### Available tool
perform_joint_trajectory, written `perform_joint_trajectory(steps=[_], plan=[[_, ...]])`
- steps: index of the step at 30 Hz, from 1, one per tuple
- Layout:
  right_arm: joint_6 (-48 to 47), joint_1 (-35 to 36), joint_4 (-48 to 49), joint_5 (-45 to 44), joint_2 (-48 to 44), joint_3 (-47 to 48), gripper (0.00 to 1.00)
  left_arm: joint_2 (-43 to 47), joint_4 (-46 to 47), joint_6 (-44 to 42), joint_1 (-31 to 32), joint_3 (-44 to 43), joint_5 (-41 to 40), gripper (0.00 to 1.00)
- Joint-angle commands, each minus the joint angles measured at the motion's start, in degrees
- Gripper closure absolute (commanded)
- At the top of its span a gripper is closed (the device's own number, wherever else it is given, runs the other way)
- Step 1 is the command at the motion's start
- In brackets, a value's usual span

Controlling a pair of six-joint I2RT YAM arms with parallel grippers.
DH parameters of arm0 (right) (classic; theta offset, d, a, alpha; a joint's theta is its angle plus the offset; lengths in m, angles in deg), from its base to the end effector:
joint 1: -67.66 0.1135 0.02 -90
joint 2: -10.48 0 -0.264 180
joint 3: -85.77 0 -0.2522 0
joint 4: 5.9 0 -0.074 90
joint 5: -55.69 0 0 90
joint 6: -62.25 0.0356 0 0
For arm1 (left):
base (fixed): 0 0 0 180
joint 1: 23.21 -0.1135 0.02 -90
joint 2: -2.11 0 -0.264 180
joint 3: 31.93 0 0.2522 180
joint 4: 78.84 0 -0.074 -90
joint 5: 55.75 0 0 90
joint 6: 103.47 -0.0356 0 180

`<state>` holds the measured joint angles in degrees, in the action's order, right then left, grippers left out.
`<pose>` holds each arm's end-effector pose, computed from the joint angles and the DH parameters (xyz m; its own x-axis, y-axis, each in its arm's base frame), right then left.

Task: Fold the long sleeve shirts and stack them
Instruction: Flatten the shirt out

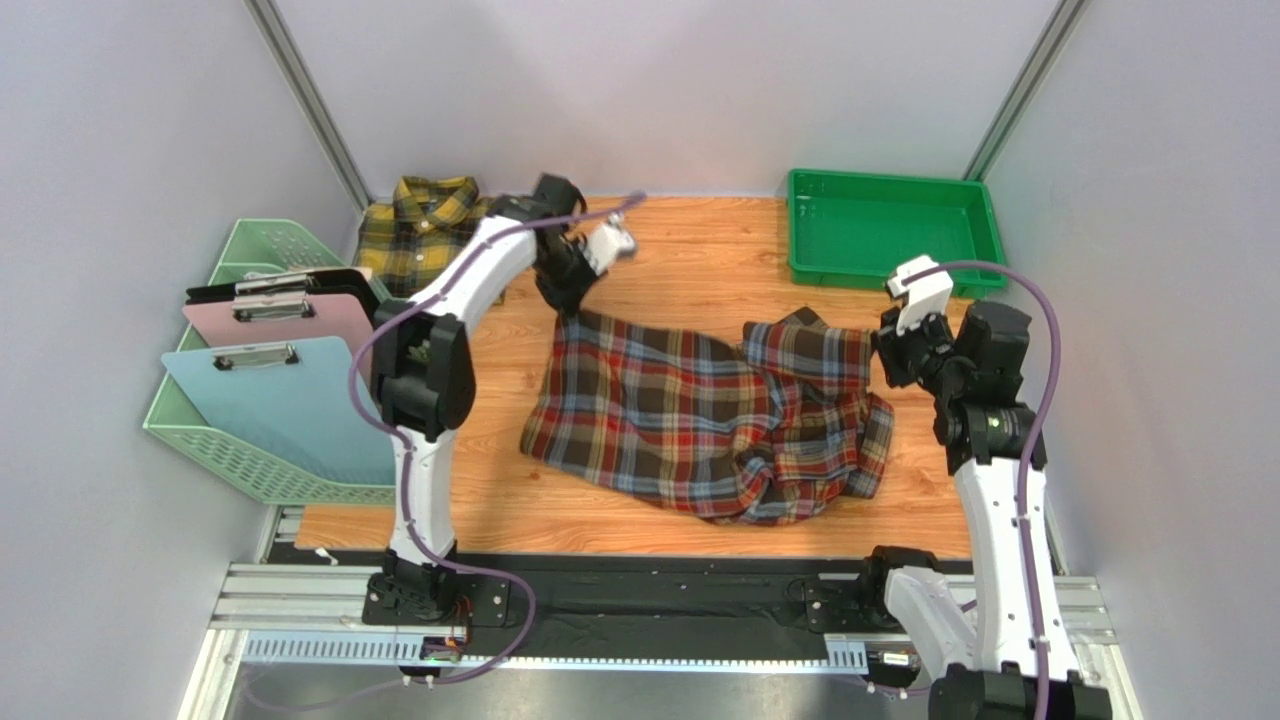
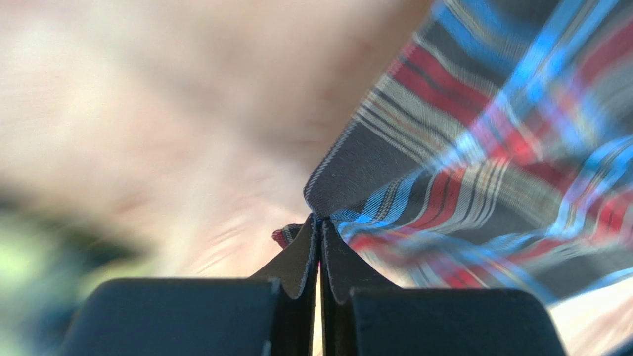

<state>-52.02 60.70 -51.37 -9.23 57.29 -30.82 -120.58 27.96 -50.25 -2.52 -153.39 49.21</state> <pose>0.1746 -0.0061 0.3267 -0.3306 -0.3347 -0.8824 -0.4328 0.8846 -0.1734 0.4120 -0.1654 0.2259 -0.4786 0.7991 -0.3639 0.8649 0.5005 -0.0385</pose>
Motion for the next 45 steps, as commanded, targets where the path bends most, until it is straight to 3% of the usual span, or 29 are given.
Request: perform_joint_trajectory(steps=[1, 9, 14, 22, 28, 31, 36, 40, 43, 45], plan=[[8.26, -0.68, 13.94, -4.6, 5.13, 9.03, 1.0, 12.46, 0.99, 9.78, -2.76, -12.77, 3.15, 1.0], [13.9, -2.09, 22.47, -8.03, 15.41, 27.41, 1.0, 21.61, 9.07, 16.73, -3.02, -17.37, -2.91, 1.0], [14.95, -2.27, 23.88, -9.7, 15.69, 34.19, 1.0, 28.99, 15.75, 15.95, -3.2, -17.02, -4.94, 1.0], [15.13, -2.27, 26.96, -17.59, 6.73, 38.59, 1.0, 41.81, 20.59, 12.08, -3.11, -15.35, -6.61, 1.0], [12.85, -2.27, 28.63, -21.39, -2.24, 40.08, 1.0, 56.12, 28.12, 12.25, -2.93, -4.64, -2.84, 1.0], [12.41, -2.27, 29.42, -21.83, -4.35, 44.64, 1.0, 60.72, 30.0, 13.3, -2.23, -3.65, -1.16, 1.0], [10.65, -2.35, 29.24, -23.58, -1.99, 58.42, 1.0, 60.91, 30.08, 15.5, -2.23, -14.07, -1.25, 1.0], [8.2, -2.35, 30.12, -20.53, 1.61, 62.33, 1.0, 56.87, 29.65, 16.12, -2.14, -24.82, -2.13, 1.0], [4.95, -2.35, 31.26, -19.64, 2.93, 59.61, 1.0, 55.98, 27.45, 14.19, -2.23, -24.23, -1.51, 1.0], [2.67, -2.35, 32.83, -19.72, 4.34, 56.89, 1.0, 56.59, 25.18, 13.4, -2.23, -18.64, -1.86, 1.0]])
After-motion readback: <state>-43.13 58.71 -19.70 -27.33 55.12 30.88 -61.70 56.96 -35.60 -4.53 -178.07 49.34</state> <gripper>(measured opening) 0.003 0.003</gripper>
